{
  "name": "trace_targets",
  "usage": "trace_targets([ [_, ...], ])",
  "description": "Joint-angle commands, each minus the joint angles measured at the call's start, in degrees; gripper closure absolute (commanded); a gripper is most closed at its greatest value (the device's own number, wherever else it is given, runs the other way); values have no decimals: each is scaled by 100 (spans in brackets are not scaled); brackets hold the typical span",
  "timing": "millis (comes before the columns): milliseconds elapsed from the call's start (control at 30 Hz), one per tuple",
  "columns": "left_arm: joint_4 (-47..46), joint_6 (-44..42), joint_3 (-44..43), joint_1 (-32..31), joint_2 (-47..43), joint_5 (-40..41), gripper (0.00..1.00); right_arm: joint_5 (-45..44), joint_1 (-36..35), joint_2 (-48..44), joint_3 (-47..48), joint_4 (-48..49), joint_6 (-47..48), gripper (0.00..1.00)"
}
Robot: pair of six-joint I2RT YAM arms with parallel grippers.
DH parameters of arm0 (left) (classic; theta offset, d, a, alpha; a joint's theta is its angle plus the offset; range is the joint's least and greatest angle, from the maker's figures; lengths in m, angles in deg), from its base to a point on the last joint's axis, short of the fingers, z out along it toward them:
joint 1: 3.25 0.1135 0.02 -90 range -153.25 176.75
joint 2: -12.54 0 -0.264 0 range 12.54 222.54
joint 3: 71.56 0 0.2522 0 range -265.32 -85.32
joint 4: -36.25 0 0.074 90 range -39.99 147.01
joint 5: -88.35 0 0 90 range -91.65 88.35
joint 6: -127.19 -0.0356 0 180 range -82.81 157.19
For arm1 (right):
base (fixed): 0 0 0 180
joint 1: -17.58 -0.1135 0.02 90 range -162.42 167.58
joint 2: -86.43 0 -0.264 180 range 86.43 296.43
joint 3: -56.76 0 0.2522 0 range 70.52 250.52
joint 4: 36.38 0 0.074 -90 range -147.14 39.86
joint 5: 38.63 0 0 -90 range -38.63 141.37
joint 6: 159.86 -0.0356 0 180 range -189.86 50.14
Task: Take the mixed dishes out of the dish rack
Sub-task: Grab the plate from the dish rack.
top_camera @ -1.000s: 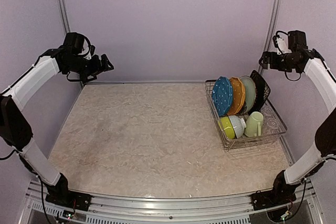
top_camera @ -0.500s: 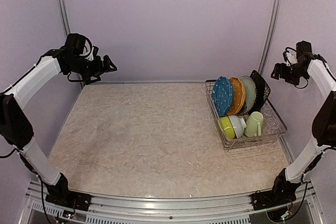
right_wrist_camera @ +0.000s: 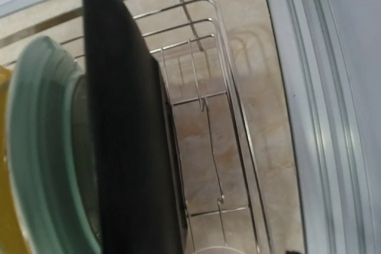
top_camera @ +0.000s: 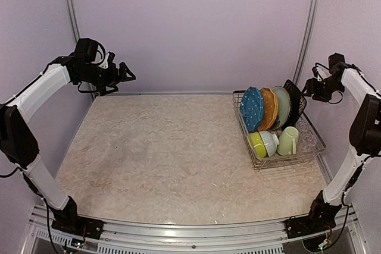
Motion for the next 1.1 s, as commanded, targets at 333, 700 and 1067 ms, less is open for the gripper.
trace_targets([
  [333, -185, -89, -150, 54, 200, -315, 1, -1002, -731, 798, 742, -474, 337, 60],
  [700, -213, -114, -119, 102, 210, -420, 1, -1438, -997, 1286, 1215, -673, 423, 77],
  [1067, -271, -75, -146, 154, 257, -494, 1, -1579, -1047, 1330, 1380, -761, 424, 100],
])
